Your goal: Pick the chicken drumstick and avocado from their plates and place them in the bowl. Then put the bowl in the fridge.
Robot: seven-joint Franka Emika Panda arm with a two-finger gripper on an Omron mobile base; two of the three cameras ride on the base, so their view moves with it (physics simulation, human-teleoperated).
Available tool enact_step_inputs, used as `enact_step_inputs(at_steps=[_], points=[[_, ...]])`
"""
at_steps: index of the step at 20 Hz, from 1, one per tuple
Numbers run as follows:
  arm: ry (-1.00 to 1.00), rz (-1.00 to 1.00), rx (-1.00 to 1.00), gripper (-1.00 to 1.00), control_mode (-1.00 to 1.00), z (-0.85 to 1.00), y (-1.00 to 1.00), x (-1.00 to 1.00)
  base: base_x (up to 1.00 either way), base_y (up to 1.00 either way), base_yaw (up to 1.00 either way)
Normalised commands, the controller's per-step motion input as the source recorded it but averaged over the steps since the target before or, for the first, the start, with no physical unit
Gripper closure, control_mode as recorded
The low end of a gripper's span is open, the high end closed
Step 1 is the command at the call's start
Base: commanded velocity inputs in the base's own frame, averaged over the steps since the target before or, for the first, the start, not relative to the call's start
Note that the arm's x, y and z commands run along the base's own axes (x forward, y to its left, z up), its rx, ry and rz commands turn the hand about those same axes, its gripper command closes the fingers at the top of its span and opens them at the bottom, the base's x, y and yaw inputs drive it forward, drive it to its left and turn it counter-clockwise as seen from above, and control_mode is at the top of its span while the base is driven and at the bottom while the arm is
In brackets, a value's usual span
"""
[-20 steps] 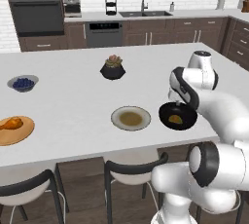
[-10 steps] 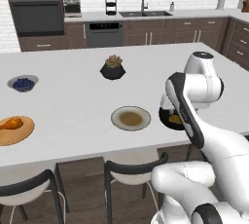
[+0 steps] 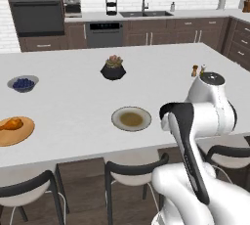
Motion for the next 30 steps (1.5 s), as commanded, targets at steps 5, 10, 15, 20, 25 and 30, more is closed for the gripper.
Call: enact_step_inputs(at_steps=[5, 10, 15, 20, 25, 30], points=[[0.0, 0.0, 0.0, -1.0, -1.0, -0.02, 0.0, 0.0, 0.0, 0.0, 0.0], [0.0, 0.0, 0.0, -1.0, -1.0, 0.0, 0.26, 0.0, 0.0, 0.0, 0.0], [0.0, 0.0, 0.0, -1.0, 1.0, 0.0, 0.0, 0.0, 0.0, 0.83, 0.0], [0.0, 0.0, 0.0, -1.0, 1.0, 0.0, 0.0, 0.0, 0.0, 1.0, 0.0], [0.0, 0.0, 0.0, -1.0, 1.0, 0.0, 0.0, 0.0, 0.0, 1.0, 0.0], [0.0, 0.0, 0.0, -1.0, 1.0, 0.0, 0.0, 0.0, 0.08, 0.99, 0.0]])
